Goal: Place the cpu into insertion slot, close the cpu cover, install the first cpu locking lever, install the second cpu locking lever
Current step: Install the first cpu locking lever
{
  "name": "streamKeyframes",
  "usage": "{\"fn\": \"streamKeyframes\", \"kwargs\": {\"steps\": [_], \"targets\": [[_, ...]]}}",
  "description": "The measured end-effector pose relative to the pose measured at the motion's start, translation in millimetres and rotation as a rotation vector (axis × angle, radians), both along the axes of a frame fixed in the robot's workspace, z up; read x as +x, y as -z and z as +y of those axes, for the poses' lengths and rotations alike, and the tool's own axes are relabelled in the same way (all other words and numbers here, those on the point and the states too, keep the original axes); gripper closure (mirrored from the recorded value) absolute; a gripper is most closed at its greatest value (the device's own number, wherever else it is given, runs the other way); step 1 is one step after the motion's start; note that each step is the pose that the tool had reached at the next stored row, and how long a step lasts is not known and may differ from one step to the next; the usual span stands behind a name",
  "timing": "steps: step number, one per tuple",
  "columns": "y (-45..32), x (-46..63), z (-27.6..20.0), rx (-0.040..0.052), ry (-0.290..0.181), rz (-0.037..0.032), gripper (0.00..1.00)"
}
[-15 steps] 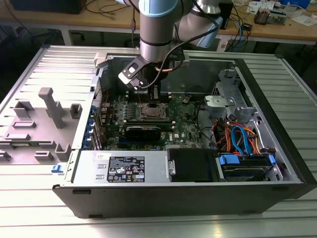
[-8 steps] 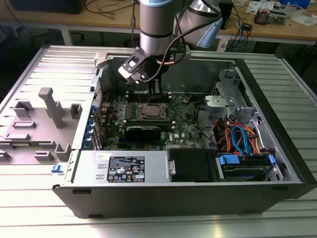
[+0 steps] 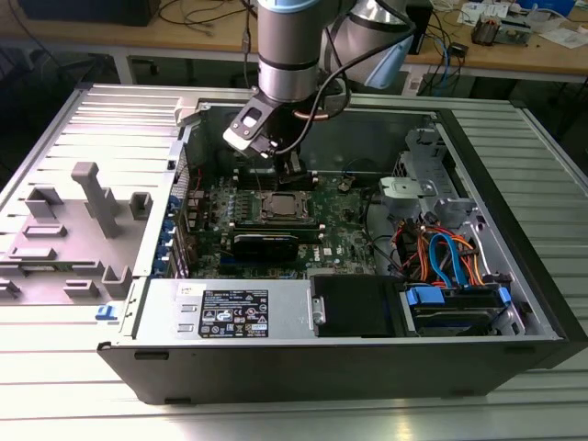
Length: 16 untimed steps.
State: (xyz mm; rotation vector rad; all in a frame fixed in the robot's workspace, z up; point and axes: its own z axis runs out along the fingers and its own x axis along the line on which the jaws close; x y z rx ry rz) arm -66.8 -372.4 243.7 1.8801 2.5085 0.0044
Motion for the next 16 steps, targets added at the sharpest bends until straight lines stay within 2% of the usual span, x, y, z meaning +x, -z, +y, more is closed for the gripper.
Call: {"fn": "streamKeyframes", "kwargs": {"steps": [11, 16], "targets": [[0.1, -30.6, 0.1, 0.0002, -0.005, -0.0006, 0.89], [-7.3, -33.0, 0.6, 0.0001, -0.017, -0.0006, 0.89]]}}
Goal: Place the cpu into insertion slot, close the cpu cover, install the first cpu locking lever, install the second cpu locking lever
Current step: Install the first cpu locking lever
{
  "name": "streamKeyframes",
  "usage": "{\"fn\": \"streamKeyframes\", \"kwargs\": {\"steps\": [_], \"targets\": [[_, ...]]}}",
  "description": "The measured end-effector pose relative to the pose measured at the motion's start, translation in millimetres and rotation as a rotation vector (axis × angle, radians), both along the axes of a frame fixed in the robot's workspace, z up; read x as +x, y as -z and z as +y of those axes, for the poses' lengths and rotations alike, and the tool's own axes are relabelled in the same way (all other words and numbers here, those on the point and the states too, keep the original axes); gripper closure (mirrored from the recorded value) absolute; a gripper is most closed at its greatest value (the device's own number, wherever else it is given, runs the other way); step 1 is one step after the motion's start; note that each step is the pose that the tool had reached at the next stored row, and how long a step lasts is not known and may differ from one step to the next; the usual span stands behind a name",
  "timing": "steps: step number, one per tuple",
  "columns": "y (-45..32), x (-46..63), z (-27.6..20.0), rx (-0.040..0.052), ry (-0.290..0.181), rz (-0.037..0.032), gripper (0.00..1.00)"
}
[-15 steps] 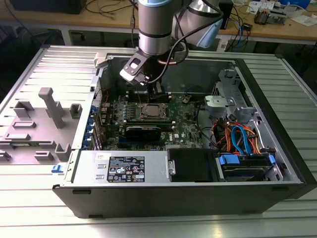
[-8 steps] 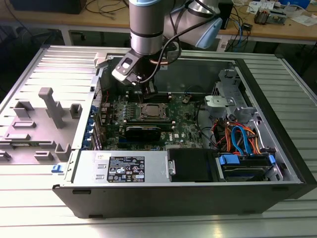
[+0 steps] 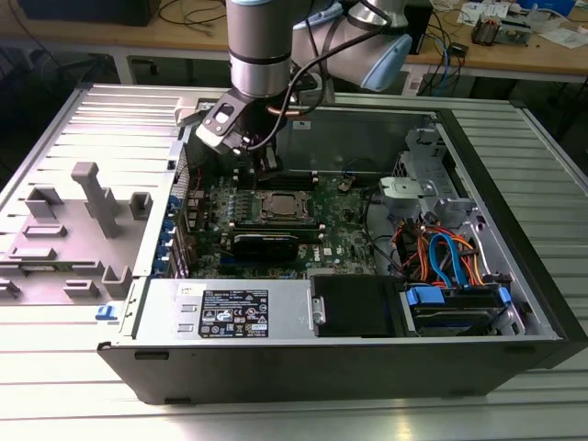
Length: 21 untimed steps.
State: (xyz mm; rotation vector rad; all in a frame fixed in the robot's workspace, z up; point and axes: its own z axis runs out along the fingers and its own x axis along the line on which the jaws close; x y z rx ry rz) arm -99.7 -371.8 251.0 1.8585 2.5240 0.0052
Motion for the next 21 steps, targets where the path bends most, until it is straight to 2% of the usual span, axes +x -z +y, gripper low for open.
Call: {"fn": "streamKeyframes", "kwargs": {"steps": [5, 10, 12, 15, 21], "targets": [[-9.4, -0.2, 0.9, 0.0000, -0.007, 0.0000, 0.89], [-9.9, -1.8, 0.9, -0.0002, -0.039, 0.0000, 0.89], [-9.8, -1.9, 0.9, -0.0001, -0.088, 0.0000, 0.89], [-9.8, -2.2, 0.9, -0.0001, -0.137, 0.0000, 0.89], [-9.7, -14.6, 0.9, 0.0000, -0.142, -0.0001, 0.89]]}}
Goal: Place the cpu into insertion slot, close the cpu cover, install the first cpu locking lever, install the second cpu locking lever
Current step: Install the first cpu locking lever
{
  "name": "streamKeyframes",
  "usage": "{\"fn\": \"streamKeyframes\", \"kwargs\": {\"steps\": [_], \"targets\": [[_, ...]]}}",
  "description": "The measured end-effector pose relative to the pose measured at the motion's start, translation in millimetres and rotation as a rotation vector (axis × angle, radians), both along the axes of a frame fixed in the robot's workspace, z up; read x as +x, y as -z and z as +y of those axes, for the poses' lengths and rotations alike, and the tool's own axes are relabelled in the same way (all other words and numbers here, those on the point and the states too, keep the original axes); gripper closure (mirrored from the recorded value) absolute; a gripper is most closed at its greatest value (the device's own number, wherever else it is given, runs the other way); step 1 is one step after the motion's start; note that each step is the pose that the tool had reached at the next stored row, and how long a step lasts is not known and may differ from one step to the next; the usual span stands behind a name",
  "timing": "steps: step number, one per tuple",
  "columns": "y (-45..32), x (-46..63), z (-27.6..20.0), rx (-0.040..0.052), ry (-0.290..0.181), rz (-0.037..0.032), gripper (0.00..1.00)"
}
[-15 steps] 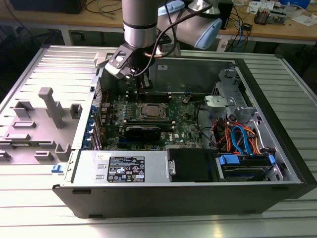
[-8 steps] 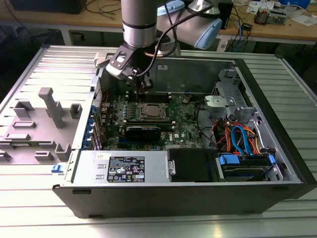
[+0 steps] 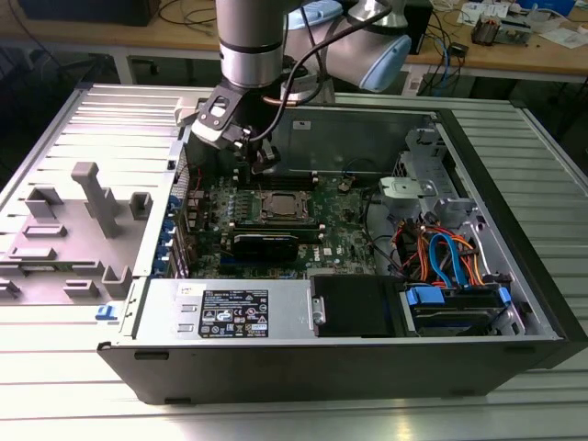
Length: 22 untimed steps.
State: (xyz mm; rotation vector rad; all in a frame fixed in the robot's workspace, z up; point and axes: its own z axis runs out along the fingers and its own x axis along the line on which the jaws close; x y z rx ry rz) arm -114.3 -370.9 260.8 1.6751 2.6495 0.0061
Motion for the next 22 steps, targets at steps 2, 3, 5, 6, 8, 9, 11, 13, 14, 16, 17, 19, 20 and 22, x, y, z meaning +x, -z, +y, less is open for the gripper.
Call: {"fn": "streamKeyframes", "kwargs": {"steps": [2, 3, 5, 6, 8, 9, 11, 13, 14, 16, 17, 19, 20, 22], "targets": [[0.0, -6.4, 0.0, 0.0000, 0.000, 0.0000, 0.89], [0.0, -7.8, 0.0, 0.0000, -0.001, 0.0000, 0.89], [-0.2, -9.1, 0.0, -0.0001, -0.038, 0.0001, 0.89], [-0.4, -9.2, 0.0, -0.0001, -0.048, 0.0001, 0.89], [-1.3, -9.2, 0.0, -0.0003, -0.064, 0.0003, 0.89], [-2.2, -9.2, 0.0, -0.0001, -0.071, 0.0002, 0.89], [-4.5, -9.2, 0.0, -0.0001, -0.080, 0.0001, 0.89], [-8.2, -9.3, 0.1, -0.0001, -0.088, 0.0001, 0.89], [-9.9, -9.3, 0.1, -0.0001, -0.091, 0.0001, 0.89], [-12.7, -9.3, 0.2, 0.0000, -0.105, 0.0000, 0.89], [-12.7, -9.4, 0.2, 0.0001, -0.120, -0.0001, 0.89], [-12.8, -9.4, 0.2, 0.0000, -0.167, 0.0000, 0.89], [-12.8, -9.4, 0.2, -0.0001, -0.195, 0.0001, 0.89], [-12.8, -9.4, 0.2, -0.0002, -0.231, 0.0002, 0.89]]}}
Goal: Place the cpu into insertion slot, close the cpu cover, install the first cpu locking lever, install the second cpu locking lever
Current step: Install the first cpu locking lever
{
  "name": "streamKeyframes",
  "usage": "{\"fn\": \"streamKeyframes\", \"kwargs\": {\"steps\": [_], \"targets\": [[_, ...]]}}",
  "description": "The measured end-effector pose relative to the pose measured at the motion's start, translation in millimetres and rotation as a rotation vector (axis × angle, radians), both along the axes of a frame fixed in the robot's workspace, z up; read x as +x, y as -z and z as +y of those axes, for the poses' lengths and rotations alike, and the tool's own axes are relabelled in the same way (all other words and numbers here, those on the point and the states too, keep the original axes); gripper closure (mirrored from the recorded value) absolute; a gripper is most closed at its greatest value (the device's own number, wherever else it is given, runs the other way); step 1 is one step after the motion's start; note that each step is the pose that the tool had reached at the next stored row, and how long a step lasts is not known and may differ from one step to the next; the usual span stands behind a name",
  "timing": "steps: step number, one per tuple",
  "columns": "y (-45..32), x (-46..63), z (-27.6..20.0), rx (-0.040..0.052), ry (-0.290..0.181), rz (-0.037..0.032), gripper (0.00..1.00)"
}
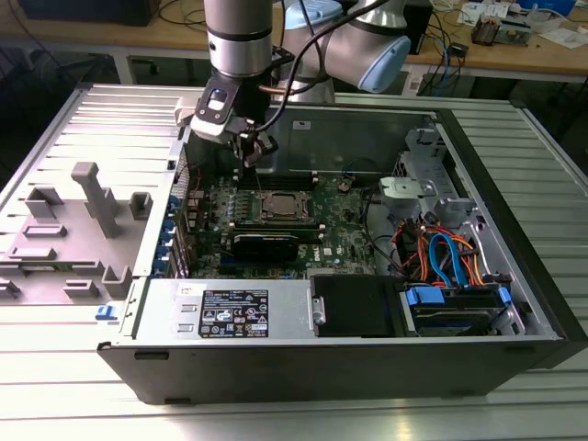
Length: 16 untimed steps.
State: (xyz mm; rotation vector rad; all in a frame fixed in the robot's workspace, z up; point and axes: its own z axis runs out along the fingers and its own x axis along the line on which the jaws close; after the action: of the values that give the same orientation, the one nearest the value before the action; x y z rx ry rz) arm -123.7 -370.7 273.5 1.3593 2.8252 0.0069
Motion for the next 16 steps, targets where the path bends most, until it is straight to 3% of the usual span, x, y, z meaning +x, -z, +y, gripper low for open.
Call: {"fn": "streamKeyframes", "kwargs": {"steps": [7, 16], "targets": [[0.5, 0.0, 0.0, 0.0002, -0.137, -0.0001, 0.89], [0.5, 0.0, 0.0, 0.0001, -0.150, -0.0001, 0.89]]}}
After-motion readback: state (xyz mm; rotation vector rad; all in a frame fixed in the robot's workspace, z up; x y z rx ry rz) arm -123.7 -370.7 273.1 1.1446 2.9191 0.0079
